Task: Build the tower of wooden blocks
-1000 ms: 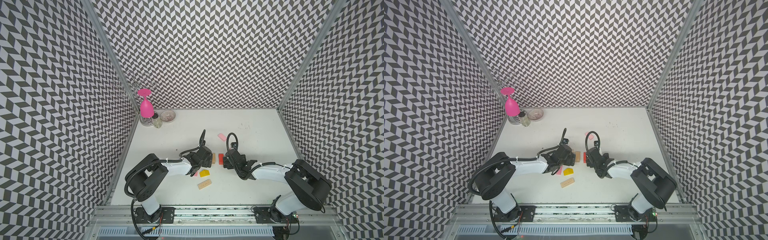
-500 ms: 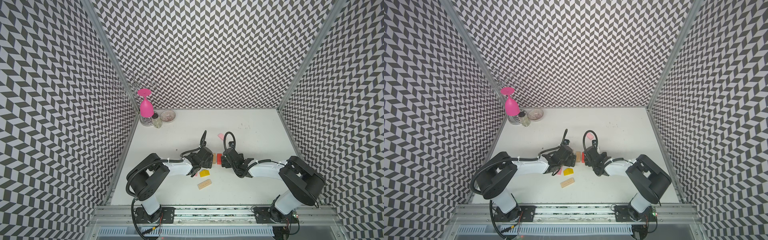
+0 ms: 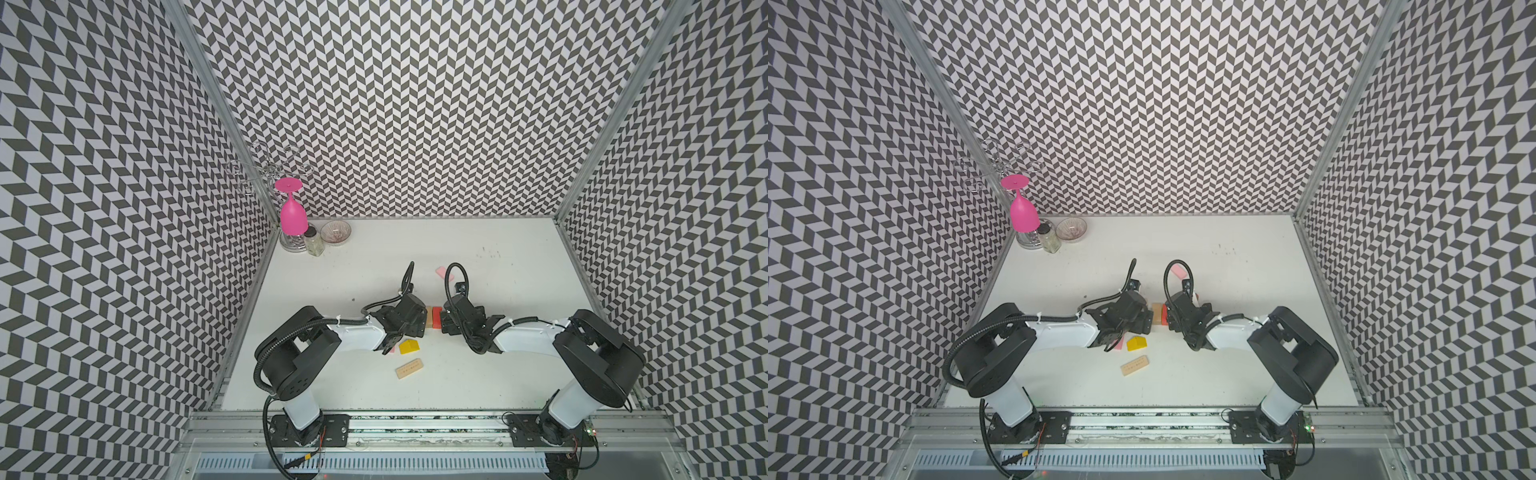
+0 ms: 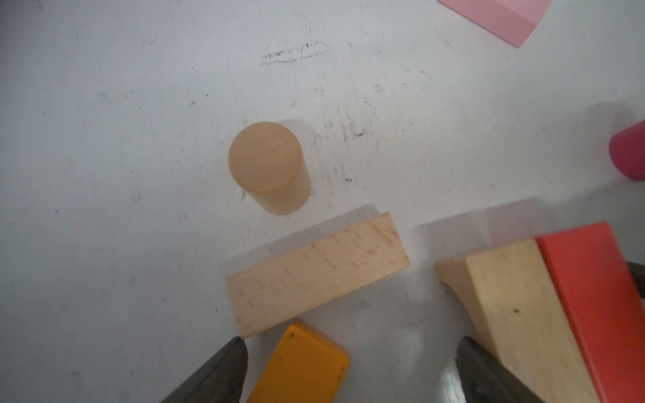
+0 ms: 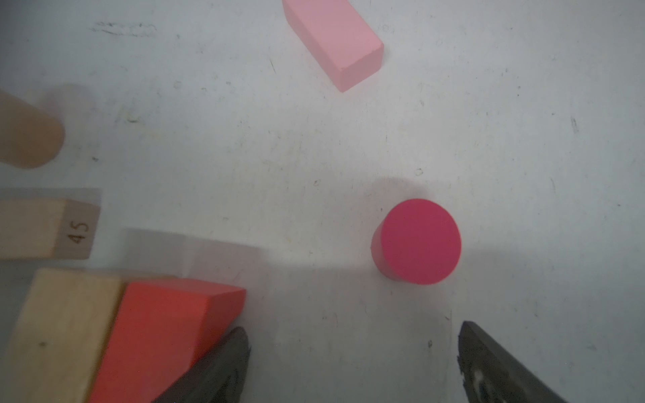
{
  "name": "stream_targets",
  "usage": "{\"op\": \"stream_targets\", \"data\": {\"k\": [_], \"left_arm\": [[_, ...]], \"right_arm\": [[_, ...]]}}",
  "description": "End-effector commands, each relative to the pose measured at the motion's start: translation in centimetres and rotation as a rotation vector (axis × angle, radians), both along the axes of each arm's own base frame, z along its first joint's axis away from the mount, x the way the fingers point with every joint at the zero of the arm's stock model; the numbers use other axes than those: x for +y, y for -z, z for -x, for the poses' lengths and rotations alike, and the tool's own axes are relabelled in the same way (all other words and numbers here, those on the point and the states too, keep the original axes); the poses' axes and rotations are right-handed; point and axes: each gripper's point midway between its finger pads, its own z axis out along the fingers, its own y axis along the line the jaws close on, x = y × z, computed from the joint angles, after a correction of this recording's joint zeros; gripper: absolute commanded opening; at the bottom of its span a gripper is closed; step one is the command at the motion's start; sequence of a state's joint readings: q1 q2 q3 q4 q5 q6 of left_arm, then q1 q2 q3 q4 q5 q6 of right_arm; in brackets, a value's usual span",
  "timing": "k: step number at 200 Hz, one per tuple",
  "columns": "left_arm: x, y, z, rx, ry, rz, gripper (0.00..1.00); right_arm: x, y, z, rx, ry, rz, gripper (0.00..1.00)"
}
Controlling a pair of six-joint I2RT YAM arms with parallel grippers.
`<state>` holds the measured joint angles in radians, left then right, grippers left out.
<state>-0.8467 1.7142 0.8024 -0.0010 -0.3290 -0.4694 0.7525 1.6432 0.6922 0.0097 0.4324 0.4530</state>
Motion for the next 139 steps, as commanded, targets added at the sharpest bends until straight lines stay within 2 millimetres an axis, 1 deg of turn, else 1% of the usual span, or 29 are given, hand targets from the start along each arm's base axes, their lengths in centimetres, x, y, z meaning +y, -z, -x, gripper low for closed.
{"op": "stream_targets", "data": {"k": [1,69,97,120,139], "left_arm": [[-0.7,-1.0,-0.7,-0.035,-0.017,0.022,0.94],[-0.5,-1.1,-0.8,-0.042,-0.023,0.015,0.95],[-0.3,-1.4,-1.0,-0.056,-0.032,0.012,0.96],[-0.1,-2.9,-1.5,-0.09,-0.047,0.014,1.0],[-0.3,-5.4,-2.1,-0.135,-0.049,0.037,1.0]], "right_arm": [[0.9,-0.7,-0.9,-0.037,-0.002,-0.014,0.92],[0.8,-0.6,-1.2,-0.035,0.007,0.003,0.93],[0.5,-1.2,-1.1,-0.05,0.017,-0.006,0.94],[-0.1,-2.5,-1.0,-0.087,0.039,-0.028,0.97],[-1.0,-3.8,-1.1,-0.12,0.07,-0.041,0.99]]}}
